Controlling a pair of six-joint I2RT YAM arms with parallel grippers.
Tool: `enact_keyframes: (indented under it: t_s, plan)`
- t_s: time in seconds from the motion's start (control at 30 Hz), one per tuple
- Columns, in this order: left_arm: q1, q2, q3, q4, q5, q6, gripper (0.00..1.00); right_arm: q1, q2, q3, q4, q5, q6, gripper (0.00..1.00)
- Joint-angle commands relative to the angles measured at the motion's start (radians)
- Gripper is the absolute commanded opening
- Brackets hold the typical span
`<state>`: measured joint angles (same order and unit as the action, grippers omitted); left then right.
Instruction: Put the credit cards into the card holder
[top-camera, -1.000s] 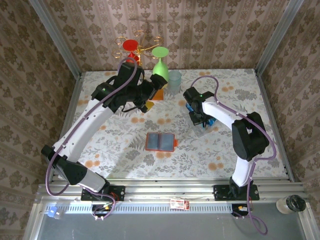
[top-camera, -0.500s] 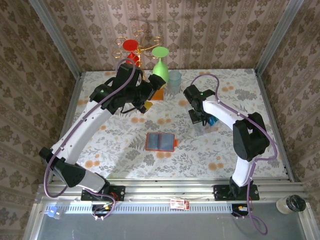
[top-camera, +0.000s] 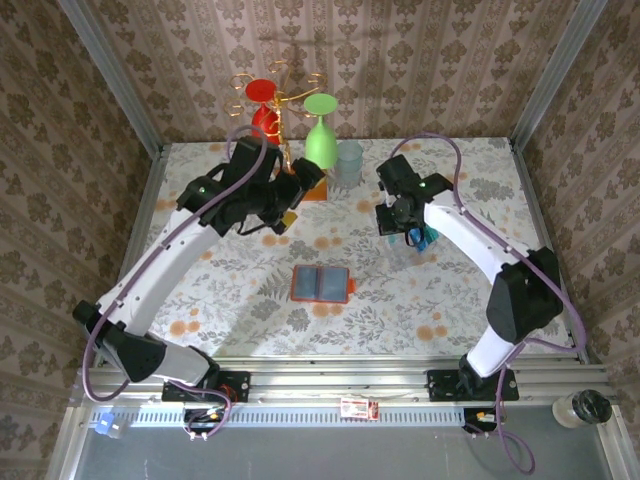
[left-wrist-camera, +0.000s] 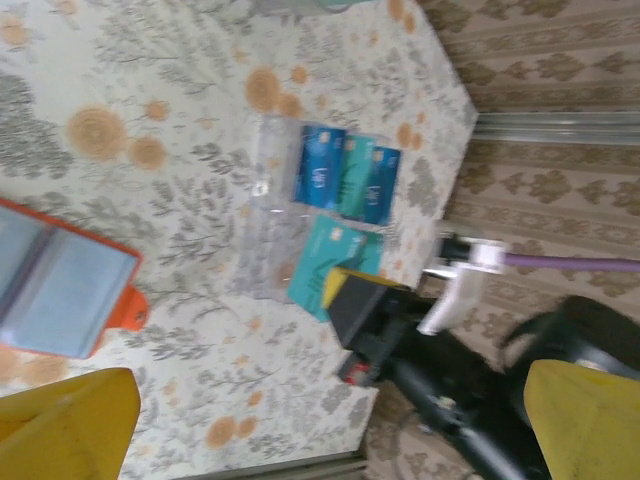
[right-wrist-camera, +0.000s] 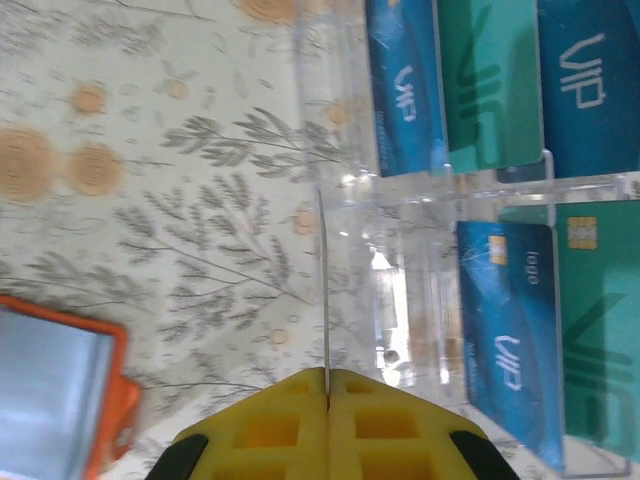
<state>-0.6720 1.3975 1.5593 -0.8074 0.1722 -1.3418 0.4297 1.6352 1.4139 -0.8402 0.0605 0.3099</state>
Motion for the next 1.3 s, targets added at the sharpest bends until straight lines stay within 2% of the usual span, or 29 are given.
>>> enact_keyframes:
  t_s: [0.0,0.17,0.43,0.63,0.8,0.93,1.1,1.27]
  plan:
    - [0.018,-0.079,-0.129,0.057,-0.014,0.035,1.0,-0.002,-0.064,-0.09,0.093,-0.177,0.129,0.0]
    - [0.065,-0.181,-0.378,0.187,-0.005,0.068,1.0,0.034,-0.128,-0.276,0.329,-0.317,0.299,0.0]
    - [0.104,-0.306,-0.648,0.356,0.0,0.304,1.0,0.181,-0.133,-0.411,0.575,-0.287,0.446,0.0]
    - [0.107,-0.314,-0.716,0.346,0.009,0.5,1.0,0.249,-0.093,-0.461,0.714,-0.287,0.516,0.0]
    - [0.098,-0.298,-0.749,0.289,-0.102,0.604,1.0,0.262,-0.083,-0.551,0.88,-0.3,0.585,0.0]
    - [0.104,-0.32,-0.774,0.269,-0.184,0.633,1.0,0.272,-0.089,-0.585,0.93,-0.282,0.597,0.0]
    - [0.107,-0.312,-0.808,0.339,-0.14,0.684,1.0,0.28,-0.071,-0.613,0.998,-0.269,0.61,0.0]
    - [0.085,-0.236,-0.806,0.359,-0.131,0.734,0.94,0.287,-0.064,-0.658,1.094,-0.256,0.629,0.0]
